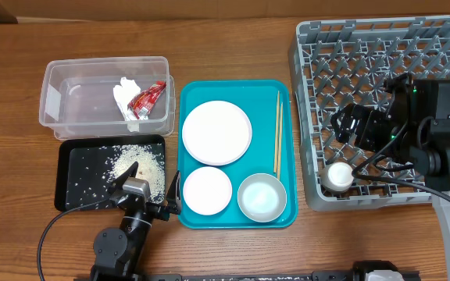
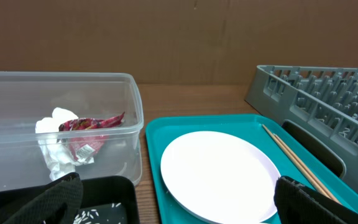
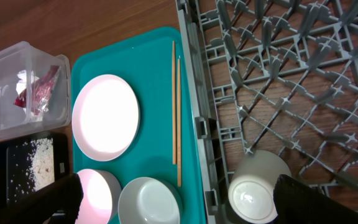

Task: Sort waste into correct bins and load items into the dishwasher

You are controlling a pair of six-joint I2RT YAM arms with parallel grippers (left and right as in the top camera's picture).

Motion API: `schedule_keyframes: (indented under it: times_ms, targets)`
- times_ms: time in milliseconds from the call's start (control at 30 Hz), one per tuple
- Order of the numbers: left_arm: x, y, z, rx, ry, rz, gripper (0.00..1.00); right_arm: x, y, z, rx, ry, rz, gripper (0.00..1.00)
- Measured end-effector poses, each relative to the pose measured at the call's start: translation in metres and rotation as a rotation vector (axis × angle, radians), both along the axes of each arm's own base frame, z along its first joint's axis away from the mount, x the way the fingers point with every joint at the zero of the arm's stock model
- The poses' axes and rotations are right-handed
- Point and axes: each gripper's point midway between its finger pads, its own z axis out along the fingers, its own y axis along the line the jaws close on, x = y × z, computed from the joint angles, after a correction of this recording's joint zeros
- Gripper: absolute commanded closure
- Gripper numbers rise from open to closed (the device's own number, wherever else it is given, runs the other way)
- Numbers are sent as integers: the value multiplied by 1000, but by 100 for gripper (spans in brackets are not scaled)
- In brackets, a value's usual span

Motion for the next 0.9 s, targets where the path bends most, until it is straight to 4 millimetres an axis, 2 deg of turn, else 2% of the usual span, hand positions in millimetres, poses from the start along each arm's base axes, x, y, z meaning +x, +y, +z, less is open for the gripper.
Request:
schedule_keyframes:
  times_ms: [533, 633, 667, 767, 833, 900]
  targets:
    - [0, 0, 0, 0, 0, 0, 0, 0, 2, 1, 11, 0, 3, 0]
    - [0, 0, 0, 0, 0, 0, 0, 9, 9, 10, 47, -53, 28, 2]
    - [0, 0, 0, 0, 0, 0, 0, 12, 15, 15, 76, -79, 52, 7]
    - [0, 0, 0, 0, 0, 0, 0, 12, 37, 25, 168, -103, 133, 10]
    - [0, 0, 0, 0, 0, 0, 0, 7, 57, 23, 198, -81, 201, 10]
    - [0, 0, 0, 0, 0, 0, 0, 1, 83, 14, 194, -38, 270, 15]
